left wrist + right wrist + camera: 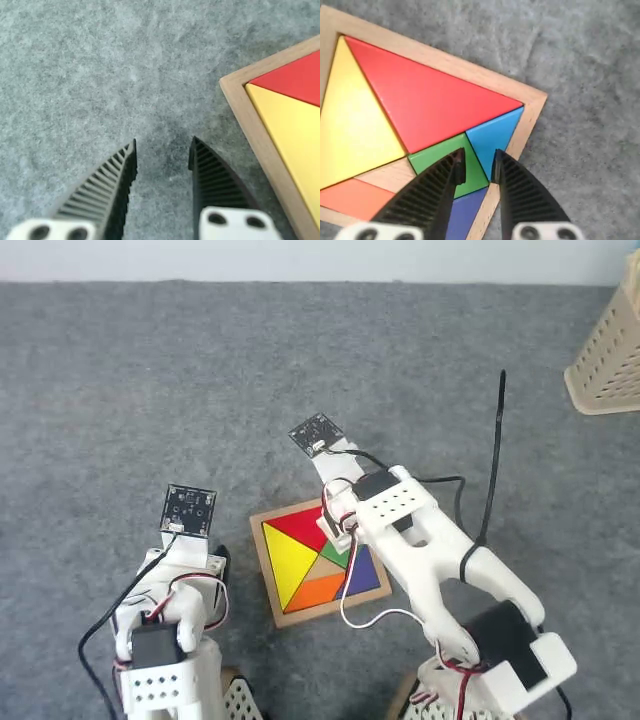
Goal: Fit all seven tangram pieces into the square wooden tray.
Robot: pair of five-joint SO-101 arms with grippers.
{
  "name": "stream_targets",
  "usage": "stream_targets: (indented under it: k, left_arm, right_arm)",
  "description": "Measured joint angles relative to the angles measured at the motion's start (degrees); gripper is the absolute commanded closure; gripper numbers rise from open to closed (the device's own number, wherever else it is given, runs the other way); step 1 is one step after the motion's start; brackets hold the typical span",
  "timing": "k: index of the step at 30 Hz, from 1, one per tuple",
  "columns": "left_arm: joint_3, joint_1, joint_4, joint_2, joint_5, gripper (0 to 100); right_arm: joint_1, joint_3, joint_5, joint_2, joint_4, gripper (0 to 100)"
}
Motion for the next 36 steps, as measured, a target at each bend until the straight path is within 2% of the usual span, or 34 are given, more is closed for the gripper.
stream_targets:
  k: [17,22,31,36]
  left_arm:
    - [0.0,0.0,0.0,0.0,0.0,83]
    - [0.0,0.0,0.0,0.0,0.0,83]
    - [0.0,0.0,0.0,0.0,0.0,83]
    - [0.0,0.0,0.0,0.0,0.0,83]
  right_arm:
    - [1.85,1.32,1.49,1.58,-5.01,99.2]
    - [6.77,1.32,1.49,-5.54,-1.49,99.2]
    - [7.91,6.15,1.49,-18.02,3.34,99.2]
    - [11.34,10.29,1.49,-26.9,3.52,99.2]
